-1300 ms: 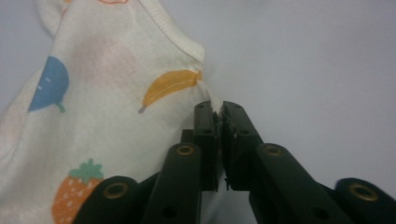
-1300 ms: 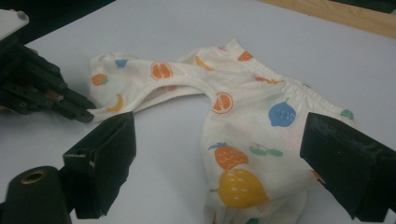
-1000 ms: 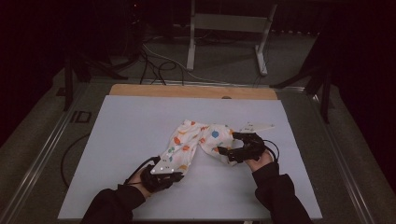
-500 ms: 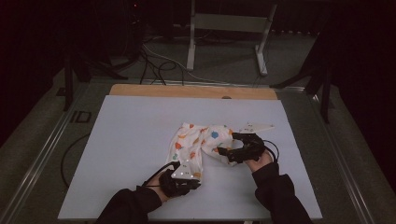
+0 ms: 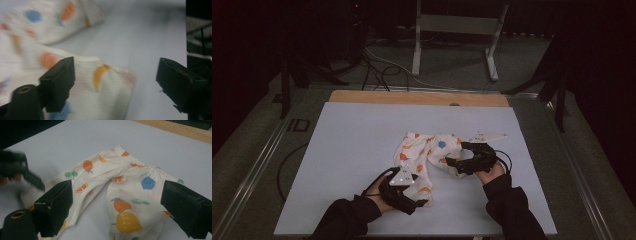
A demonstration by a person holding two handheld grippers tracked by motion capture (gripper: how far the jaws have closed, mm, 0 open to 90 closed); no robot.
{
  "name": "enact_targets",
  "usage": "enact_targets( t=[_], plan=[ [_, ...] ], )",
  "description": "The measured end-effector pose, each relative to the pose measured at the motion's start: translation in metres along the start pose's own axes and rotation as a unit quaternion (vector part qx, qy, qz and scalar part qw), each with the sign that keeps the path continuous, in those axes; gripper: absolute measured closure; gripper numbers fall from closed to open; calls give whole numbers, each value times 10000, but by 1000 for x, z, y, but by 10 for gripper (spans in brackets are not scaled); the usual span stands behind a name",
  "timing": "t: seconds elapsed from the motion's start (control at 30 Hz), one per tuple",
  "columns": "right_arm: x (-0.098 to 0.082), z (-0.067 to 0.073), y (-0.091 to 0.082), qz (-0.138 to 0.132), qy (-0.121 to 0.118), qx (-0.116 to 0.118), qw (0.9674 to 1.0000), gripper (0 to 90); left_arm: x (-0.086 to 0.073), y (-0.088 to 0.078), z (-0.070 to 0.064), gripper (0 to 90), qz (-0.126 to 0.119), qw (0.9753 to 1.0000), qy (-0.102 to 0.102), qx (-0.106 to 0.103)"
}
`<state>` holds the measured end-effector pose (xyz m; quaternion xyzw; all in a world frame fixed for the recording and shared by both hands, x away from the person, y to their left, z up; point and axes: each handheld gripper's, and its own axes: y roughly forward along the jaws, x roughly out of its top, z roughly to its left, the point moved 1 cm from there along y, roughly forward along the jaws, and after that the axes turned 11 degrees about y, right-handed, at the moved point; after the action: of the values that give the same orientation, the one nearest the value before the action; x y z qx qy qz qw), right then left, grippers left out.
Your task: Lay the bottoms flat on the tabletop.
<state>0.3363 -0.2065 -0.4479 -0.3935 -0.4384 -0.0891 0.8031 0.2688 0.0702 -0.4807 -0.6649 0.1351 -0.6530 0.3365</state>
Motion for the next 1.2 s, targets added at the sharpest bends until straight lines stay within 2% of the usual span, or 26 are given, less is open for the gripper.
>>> enact_targets(
  t=[0.07, 0.1, 0.23, 0.4, 0.5, 0.7, 0.8, 0.83, 0.87, 0.93, 0.97, 1.03, 1.07, 1.1, 1.13, 1.17, 1.2],
  plan=[
    [0, 0, 0, 3, -6, 1, 10000, 107, -2, -9, 7, 60, -31, 9999, -92, 44],
    [0, 0, 0, 8, -24, -11, 10000, 107, -3, -14, 10, 44, -53, 9997, -165, 166],
    [1, 0, -1, -35, -17, -18, 10000, 107, -12, -30, 19, 24, -103, 9991, -261, 320],
    [1, 1, -4, -55, -46, 18, 10000, 102, -25, -39, 19, 15, -139, 9987, -335, 363],
    [0, 0, -7, -79, -115, -10, 9999, 99, -31, -42, 18, 13, -135, 9987, -305, 385],
    [-2, -5, -13, -121, 2, 5, 9999, 98, -44, -56, 14, 12, -238, 9984, -288, 427],
    [-7, -14, -17, -42, 12, -189, 9998, 105, -56, -67, 15, 12, -228, 9973, -417, 557],
    [-8, -16, -18, -28, 1, -201, 9998, 106, -56, -67, 15, 12, -228, 9973, -417, 557],
    [-10, -18, -19, -44, 59, -202, 9998, 106, -63, -73, 15, 12, -260, 9963, -522, 634],
    [-12, -20, -20, -28, 91, -216, 9997, 106, -63, -73, 15, 12, -260, 9963, -522, 634],
    [-18, -23, -20, 57, 101, -307, 9995, 142, -72, -81, 16, 12, -301, 9944, -614, 806],
    [-26, -25, -18, 230, 41, -436, 9988, 213, -77, -85, 17, 12, -309, 9930, -714, 886],
    [-30, -26, -17, 348, 74, -507, 9981, 295, -80, -86, 17, 12, -297, 9927, -724, 919],
    [-30, -26, -17, 348, 74, -507, 9981, 295, -80, -86, 17, 12, -297, 9927, -724, 919],
    [-34, -29, -16, 441, 136, -613, 9971, 295, -80, -86, 17, 12, -297, 9927, -724, 919],
    [-43, -34, -12, 517, 192, -723, 9959, 414, -84, -88, 19, 13, -339, 9913, -806, 983],
    [-43, -34, -12, 517, 192, -723, 9959, 414, -84, -88, 19, 13, -339, 9913, -806, 983]
  ],
)
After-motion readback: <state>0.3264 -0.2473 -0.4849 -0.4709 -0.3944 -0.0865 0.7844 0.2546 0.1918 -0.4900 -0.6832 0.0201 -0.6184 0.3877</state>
